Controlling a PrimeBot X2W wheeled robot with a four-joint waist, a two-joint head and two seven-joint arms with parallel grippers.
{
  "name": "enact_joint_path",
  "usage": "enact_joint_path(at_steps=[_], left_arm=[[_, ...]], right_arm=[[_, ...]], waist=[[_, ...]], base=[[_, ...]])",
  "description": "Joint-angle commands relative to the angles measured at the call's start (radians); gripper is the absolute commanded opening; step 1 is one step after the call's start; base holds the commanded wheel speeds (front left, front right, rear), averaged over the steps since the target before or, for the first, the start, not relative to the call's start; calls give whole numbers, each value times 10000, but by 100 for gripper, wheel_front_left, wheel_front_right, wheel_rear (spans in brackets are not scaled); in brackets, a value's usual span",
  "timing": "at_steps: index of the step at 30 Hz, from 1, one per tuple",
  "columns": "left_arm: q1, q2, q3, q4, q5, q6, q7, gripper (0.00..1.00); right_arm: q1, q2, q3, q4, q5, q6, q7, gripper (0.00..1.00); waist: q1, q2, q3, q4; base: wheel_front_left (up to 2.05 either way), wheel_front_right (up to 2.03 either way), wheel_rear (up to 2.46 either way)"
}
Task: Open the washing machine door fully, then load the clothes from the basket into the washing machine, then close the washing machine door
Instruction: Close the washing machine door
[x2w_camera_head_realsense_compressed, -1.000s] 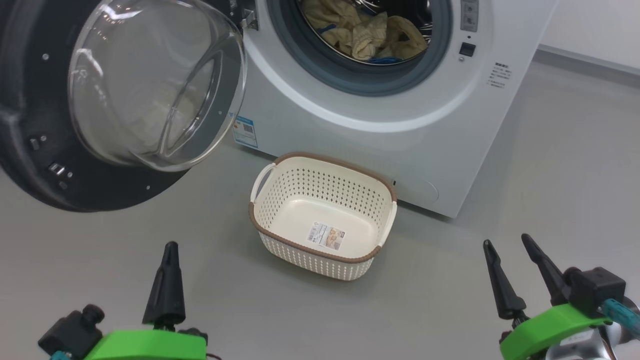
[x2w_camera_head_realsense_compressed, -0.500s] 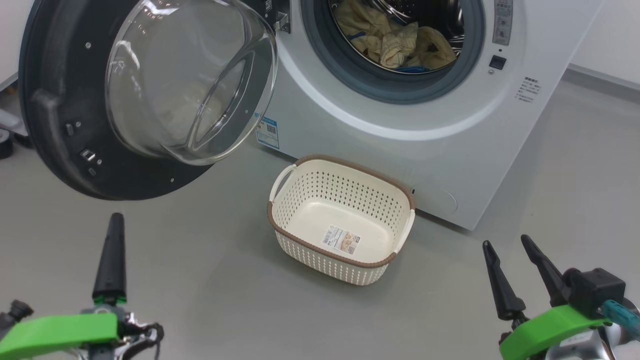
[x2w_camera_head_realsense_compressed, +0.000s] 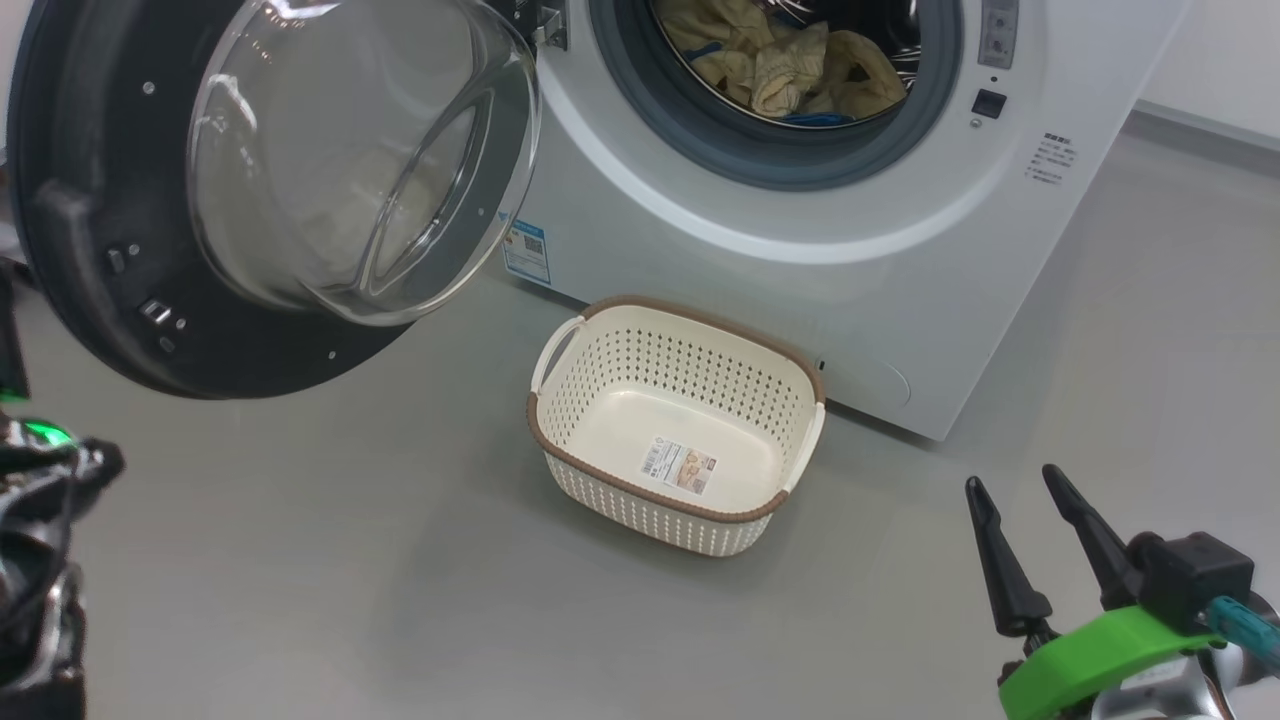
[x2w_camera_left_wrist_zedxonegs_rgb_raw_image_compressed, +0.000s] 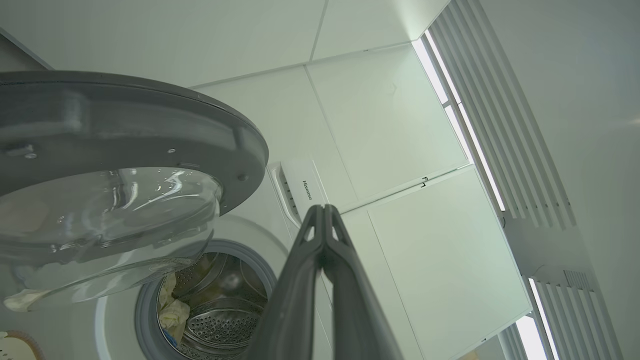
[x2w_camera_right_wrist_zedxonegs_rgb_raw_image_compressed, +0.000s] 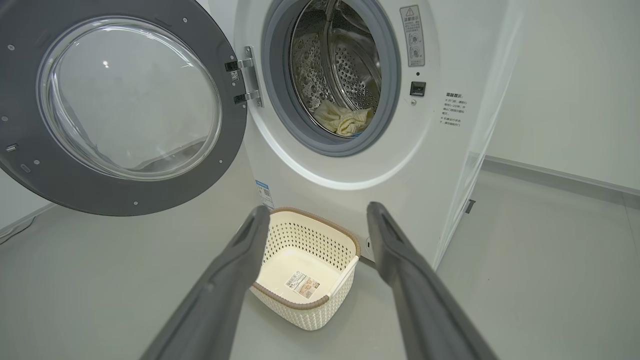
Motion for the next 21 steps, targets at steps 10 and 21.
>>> enact_joint_path(at_steps=[10,21], left_arm=[[-2796,1327,1412,2377,-1142,-72,545,0],[-3963,2046,2164,5318,-1606,-74,1148,0]], right_arm=[[-510,-242,321,-564,83,39,152,100],[-707,-546,461,-738,143,39,409,100]], waist=[[0,0,361,-416],[0,0,789,-1125]], base=[[0,0,0],[0,0,0]])
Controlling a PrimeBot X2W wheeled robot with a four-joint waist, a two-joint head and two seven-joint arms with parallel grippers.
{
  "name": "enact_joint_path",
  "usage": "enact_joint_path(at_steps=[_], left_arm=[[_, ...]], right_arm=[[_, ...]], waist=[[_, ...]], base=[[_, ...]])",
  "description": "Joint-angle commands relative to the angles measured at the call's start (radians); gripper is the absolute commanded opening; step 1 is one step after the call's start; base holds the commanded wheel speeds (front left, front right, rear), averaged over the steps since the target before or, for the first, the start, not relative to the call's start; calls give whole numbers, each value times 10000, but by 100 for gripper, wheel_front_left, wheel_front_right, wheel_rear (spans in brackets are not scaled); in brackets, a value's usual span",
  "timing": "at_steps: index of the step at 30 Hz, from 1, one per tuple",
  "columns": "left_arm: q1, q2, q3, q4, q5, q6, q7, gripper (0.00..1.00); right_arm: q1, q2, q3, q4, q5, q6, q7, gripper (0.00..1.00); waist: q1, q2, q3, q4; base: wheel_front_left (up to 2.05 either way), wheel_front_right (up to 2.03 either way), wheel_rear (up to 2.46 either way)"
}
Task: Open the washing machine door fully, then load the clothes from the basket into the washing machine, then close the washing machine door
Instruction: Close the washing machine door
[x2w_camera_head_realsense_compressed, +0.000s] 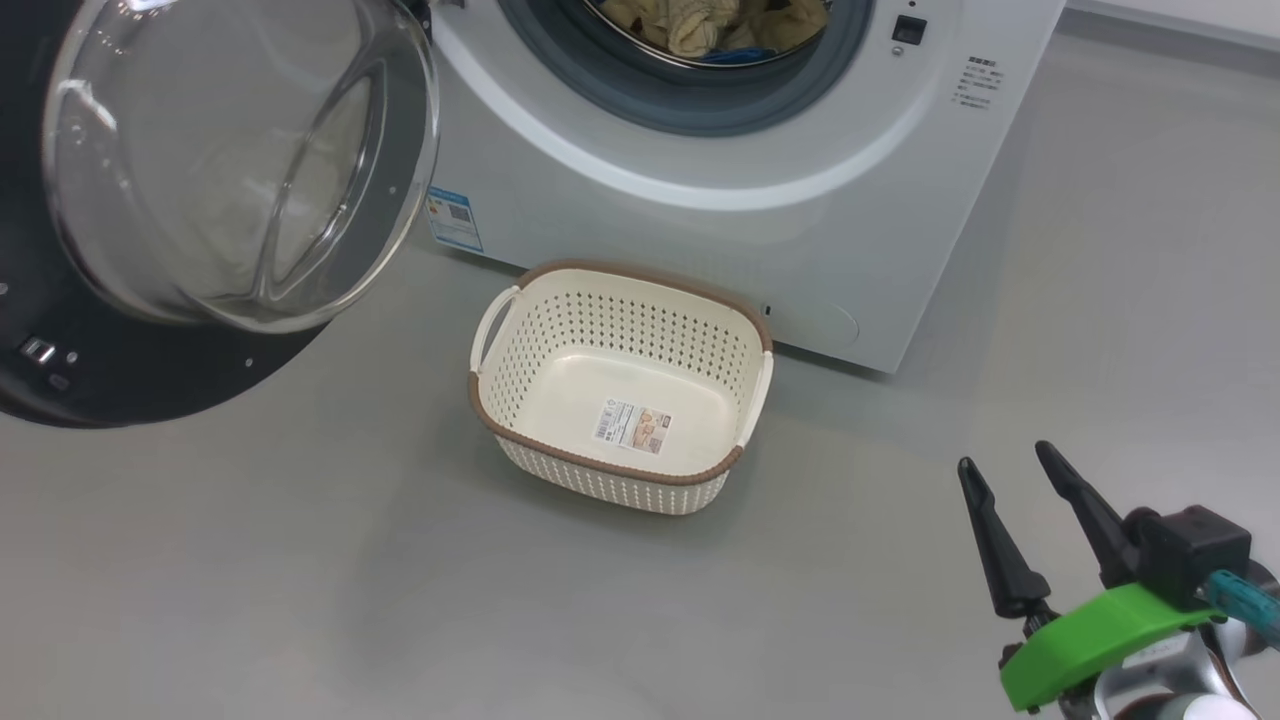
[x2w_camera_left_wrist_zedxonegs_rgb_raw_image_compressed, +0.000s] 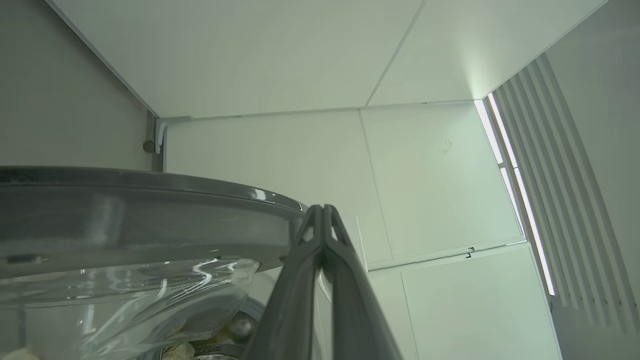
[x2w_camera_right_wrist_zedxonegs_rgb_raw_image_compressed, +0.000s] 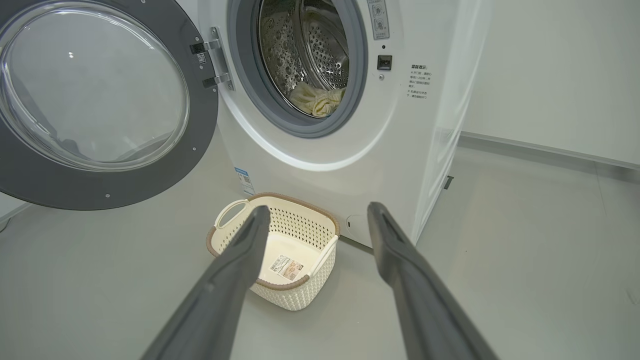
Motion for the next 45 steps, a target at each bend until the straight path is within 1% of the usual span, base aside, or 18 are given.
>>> enact_joint_path(at_steps=[1,7,14,21,26,29,37,45], left_arm=[[-493,670,377,-158,52,-70,96,0],[-690,856,725,848,373,-70,-54,0],[-996,1015,954,1822,1032,-70,-737,0],[-1449,1254,875,2402,1640,-70,-1243,0],[-1652,1493,760,2887,1901,-71,-1264,0],[-1752,1527,806,3044,1924,-71,-1367,0],[-1962,1751,413,3824,2244,-71,-1016,0],[-1983,1709,77,3930,2137,-71,-69,0]], right_arm=[[-484,-270,210,-418,73,39,35,100],[-580,-543,300,-641,107,39,280,100],[-656,-797,352,-937,147,39,537,100],[-700,-957,284,-1194,164,39,687,100],[-746,-1019,321,-1254,190,39,721,100],[-751,-1051,304,-1259,204,39,741,100],[-779,-1109,266,-1337,278,39,811,100],[-783,-1108,179,-1413,310,39,869,100]], waist=[[-1,0,112,-138],[-1,0,398,-519],[-1,0,795,-832],[-1,0,1248,-955],[-1,0,1389,-1039],[-1,0,1413,-1053],[-1,0,1567,-1136],[-1,0,1642,-1102]], base=[[0,0,0],[0,0,0],[0,0,0],[0,0,0],[0,0,0],[0,0,0],[0,0,0],[0,0,0]])
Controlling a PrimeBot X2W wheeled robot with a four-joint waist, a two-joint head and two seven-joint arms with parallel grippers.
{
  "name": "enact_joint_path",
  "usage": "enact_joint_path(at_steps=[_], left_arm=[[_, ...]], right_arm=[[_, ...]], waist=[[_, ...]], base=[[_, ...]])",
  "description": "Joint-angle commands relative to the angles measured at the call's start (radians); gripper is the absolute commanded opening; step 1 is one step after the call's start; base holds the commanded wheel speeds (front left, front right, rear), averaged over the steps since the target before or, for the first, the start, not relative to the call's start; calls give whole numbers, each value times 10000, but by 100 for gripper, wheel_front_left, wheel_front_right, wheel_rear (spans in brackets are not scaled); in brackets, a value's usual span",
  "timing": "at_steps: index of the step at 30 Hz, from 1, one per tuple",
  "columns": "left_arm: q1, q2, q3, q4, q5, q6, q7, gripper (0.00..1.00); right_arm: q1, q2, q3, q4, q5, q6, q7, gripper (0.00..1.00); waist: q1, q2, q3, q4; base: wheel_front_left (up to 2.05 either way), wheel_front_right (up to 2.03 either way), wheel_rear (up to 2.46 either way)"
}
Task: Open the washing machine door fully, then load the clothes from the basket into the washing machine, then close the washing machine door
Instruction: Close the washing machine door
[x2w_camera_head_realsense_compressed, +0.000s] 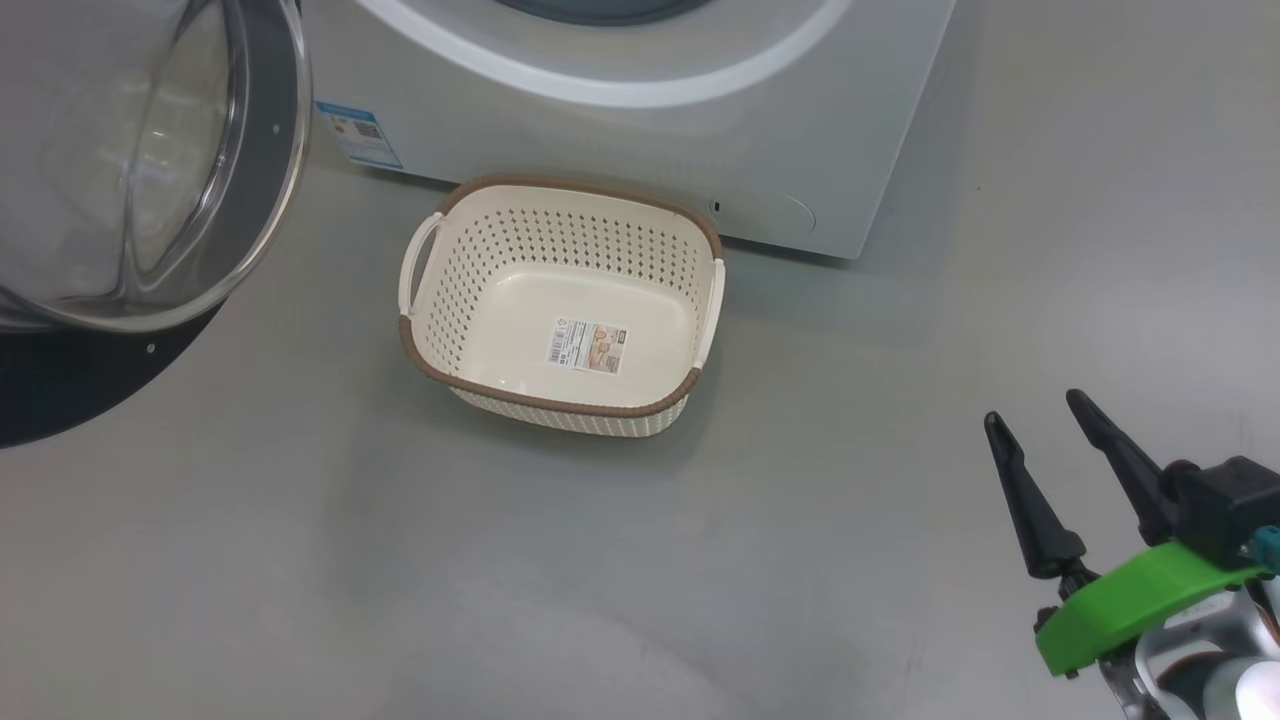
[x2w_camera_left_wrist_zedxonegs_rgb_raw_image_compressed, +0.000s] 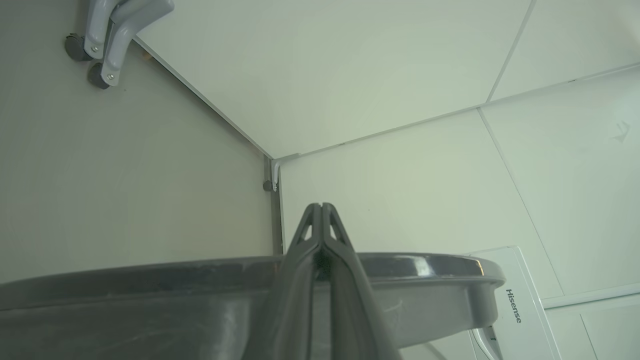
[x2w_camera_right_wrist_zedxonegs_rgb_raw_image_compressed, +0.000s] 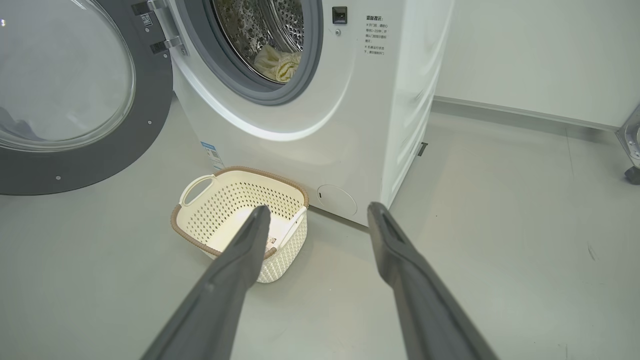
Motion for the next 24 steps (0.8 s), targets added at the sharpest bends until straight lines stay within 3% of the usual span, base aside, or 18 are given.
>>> enact_joint_path(at_steps=[1,24], left_arm=[[-192,459,-105,-301,13,-67,351,0],[1148,-106,-538,-2573,-660,-67,2848,0]], right_arm=[[-353,-210,136,-393,38,39,41,100],[-509,0,192,-285,-18,39,27,100]], waist=[[0,0,-7,30],[0,0,150,563]], base=[[0,0,0],[0,0,0]])
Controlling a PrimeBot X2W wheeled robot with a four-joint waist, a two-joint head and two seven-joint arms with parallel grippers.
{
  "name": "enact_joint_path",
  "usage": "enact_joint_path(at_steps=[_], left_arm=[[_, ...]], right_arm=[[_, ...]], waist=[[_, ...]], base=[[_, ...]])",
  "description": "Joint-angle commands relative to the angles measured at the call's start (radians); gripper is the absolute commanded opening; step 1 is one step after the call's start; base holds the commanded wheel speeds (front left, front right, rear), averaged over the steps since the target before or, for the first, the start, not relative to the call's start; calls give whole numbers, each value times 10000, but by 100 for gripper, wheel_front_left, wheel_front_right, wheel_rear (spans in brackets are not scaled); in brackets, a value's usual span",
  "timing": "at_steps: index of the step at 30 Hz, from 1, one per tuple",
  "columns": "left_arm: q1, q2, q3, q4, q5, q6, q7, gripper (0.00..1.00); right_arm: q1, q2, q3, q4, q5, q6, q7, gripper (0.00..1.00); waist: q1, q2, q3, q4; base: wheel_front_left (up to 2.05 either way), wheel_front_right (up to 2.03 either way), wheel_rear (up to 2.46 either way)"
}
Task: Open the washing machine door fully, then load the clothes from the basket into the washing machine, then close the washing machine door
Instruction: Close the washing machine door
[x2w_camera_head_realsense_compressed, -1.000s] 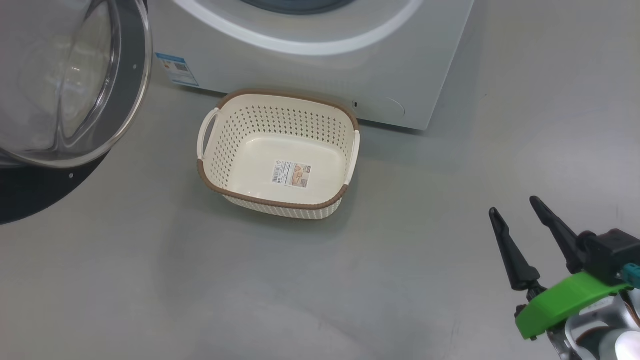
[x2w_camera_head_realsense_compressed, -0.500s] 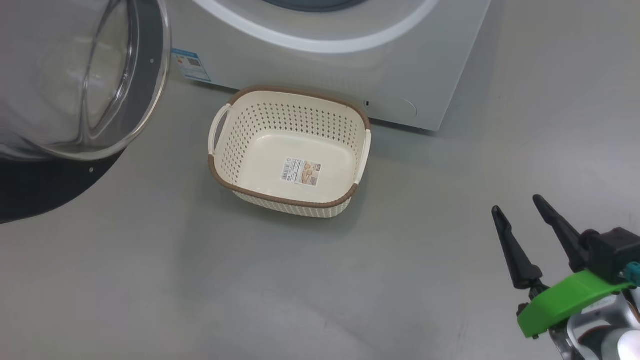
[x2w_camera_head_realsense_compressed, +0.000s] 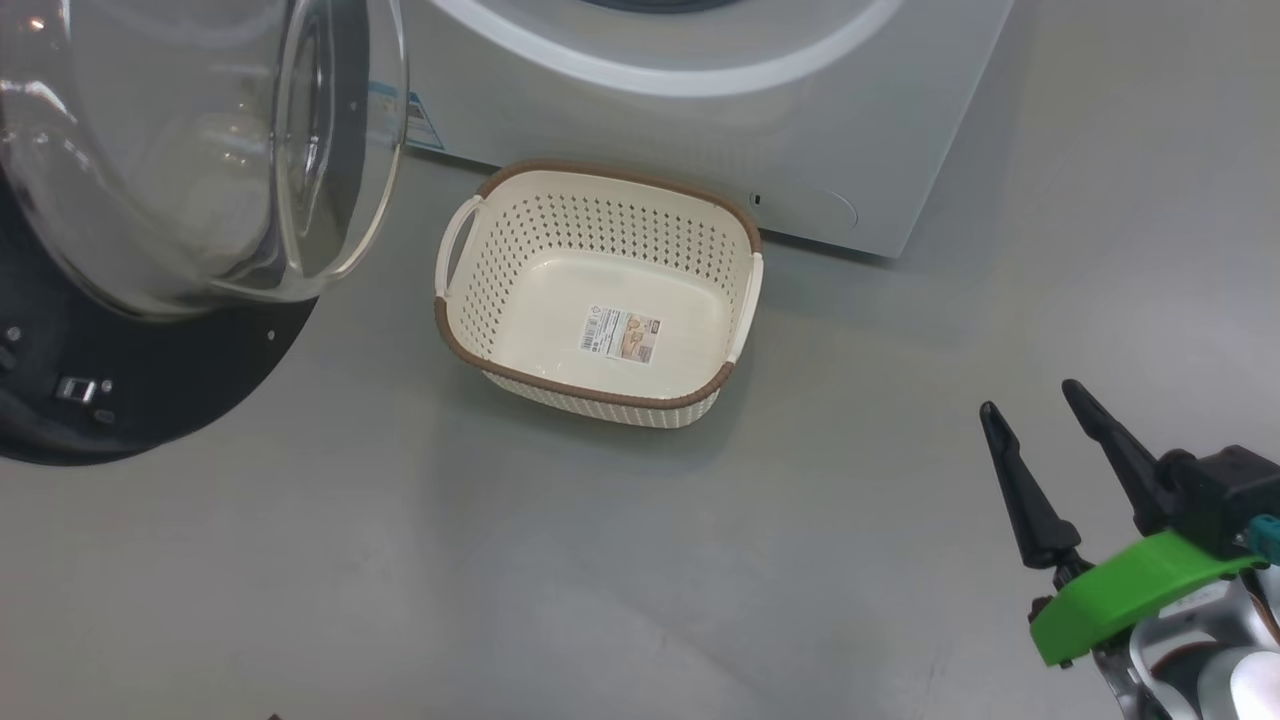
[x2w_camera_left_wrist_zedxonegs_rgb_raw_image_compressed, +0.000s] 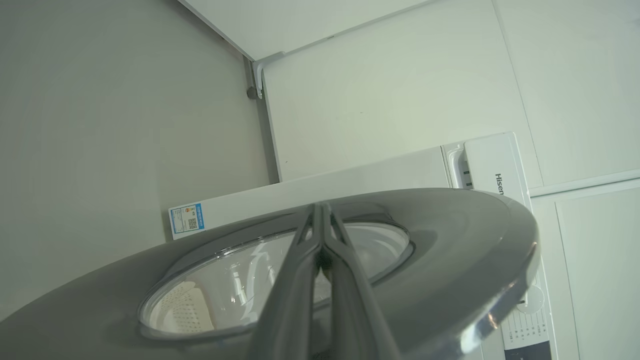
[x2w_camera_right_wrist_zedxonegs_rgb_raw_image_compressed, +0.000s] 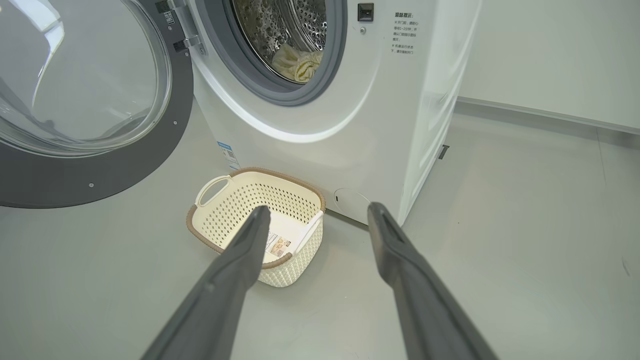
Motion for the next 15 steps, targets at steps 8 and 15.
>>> enact_joint_path(at_steps=[8,15], left_arm=[[553,-33,82,-1730,-322,-67,906,0],[1108,-520,-79,-2932,-533,-67,1735,0]], right_arm=[[-432,60,195,-147,4,39,-152,100],[-489,187,264,62,59,39,-343,100]], waist=[[0,0,41,161],[0,0,-57,131]], base=[[0,0,0],[0,0,0]])
